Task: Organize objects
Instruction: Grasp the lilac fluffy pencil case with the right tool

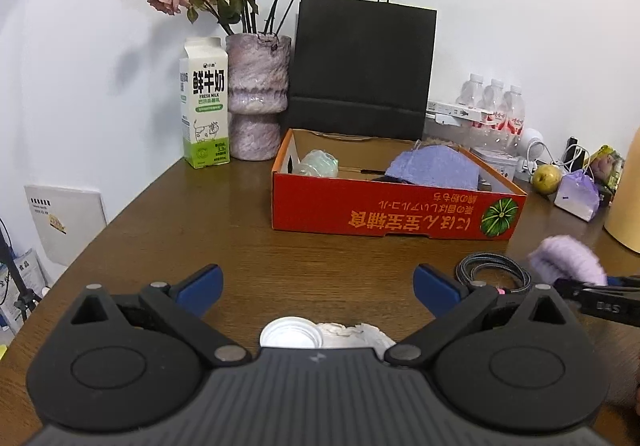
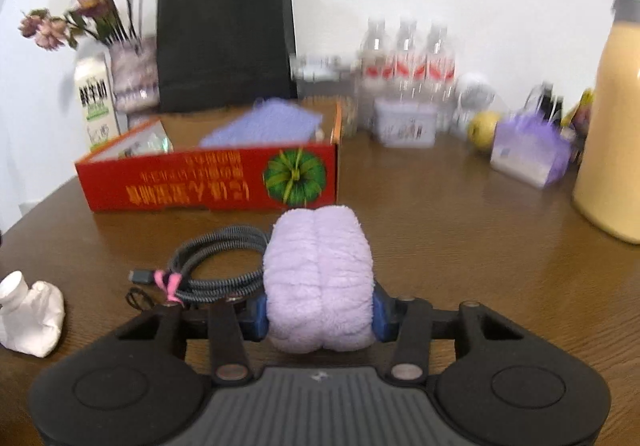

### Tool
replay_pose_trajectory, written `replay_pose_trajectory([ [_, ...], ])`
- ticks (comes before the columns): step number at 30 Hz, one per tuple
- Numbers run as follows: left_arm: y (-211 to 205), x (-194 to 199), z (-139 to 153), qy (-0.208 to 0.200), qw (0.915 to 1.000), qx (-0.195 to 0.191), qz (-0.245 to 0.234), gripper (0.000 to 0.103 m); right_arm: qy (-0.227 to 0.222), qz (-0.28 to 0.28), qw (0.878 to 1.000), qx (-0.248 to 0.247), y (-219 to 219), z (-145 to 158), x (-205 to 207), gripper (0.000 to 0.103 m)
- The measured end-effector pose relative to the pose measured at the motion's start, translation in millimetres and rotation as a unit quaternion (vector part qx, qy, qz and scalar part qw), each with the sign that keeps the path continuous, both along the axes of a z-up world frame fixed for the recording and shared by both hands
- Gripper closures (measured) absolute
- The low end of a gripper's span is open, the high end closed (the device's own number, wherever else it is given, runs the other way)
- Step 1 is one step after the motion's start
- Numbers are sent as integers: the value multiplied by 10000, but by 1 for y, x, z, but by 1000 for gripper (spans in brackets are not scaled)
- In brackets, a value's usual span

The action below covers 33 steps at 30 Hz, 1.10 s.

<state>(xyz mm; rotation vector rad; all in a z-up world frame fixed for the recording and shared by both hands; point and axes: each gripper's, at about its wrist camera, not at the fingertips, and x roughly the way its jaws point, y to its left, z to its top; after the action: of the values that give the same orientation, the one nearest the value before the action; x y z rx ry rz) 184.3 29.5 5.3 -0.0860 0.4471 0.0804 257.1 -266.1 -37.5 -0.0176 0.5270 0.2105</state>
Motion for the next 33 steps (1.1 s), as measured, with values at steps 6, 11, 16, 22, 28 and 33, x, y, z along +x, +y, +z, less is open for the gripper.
replay_pose_trajectory([
  [6, 2, 4, -5, 152, 9999, 0, 15, 0, -658, 130, 9977, -118, 6, 9, -38, 58],
  [11, 3, 2, -5, 140, 9999, 12, 29, 0, -879, 210, 9957, -185, 12, 13, -55, 58],
  [16, 5, 3, -6, 171, 9998, 16, 80, 0, -1017, 316, 9939, -282, 18, 14, -67, 58],
  [22, 9, 2, -6, 236, 9997, 19, 100, 0, -1007, 329, 9941, -219, 16, 15, -68, 58],
  [28, 14, 1, -10, 379, 9992, 137, 36, 0, -1077, 443, 9929, -224, 18, 14, -71, 58],
  [33, 25, 10, -20, 791, 9968, 67, 77, 0, -1034, 515, 9931, -202, 19, 15, -70, 58],
])
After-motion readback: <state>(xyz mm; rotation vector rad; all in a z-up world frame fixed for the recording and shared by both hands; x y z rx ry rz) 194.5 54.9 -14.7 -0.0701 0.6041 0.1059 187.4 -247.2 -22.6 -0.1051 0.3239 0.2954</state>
